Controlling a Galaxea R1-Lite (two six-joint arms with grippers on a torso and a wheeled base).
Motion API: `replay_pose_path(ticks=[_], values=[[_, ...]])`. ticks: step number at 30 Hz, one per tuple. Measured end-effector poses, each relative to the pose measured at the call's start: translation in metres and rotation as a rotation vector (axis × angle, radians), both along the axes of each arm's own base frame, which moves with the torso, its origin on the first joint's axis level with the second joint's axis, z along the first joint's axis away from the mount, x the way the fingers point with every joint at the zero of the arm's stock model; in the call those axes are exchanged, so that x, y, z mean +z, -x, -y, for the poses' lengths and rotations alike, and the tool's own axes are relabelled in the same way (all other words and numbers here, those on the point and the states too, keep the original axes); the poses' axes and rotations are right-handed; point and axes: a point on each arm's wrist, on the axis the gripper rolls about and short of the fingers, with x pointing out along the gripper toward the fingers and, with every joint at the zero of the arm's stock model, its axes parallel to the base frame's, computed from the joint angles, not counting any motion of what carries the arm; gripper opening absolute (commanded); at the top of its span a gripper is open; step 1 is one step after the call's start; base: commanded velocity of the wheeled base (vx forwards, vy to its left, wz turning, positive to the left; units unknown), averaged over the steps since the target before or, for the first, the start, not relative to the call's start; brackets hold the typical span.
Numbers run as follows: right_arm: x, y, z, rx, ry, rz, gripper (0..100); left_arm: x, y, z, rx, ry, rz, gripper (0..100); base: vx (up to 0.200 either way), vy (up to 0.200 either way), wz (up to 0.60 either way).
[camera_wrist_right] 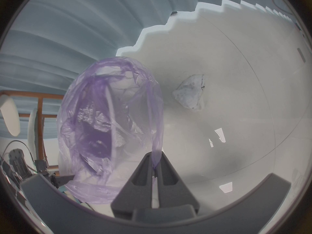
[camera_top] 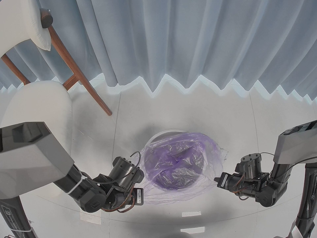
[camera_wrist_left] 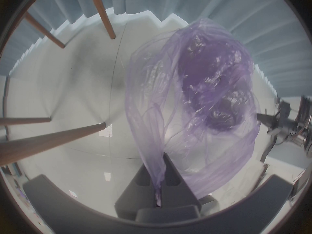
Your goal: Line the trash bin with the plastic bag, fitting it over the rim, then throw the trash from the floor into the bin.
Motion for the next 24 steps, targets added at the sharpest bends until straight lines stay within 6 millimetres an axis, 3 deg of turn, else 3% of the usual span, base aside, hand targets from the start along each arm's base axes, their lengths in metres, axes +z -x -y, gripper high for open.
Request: replay_pose_path(ticks=[11, 24], values=[[-0.024, -0.007, -0.002, 0.060, 0.088, 0.004, 0, -0.030, -0.005, 0.004, -0.058, -0.141, -0.003, 0, 0.000, 0.000, 0.00], [-0.043, -0.053, -0.002, 0.083, 0.196, 0.122, 0, -0.051, -0.037, 0.015, 0.007, -0.202, 0.048, 0, 0.000, 0.000, 0.00]])
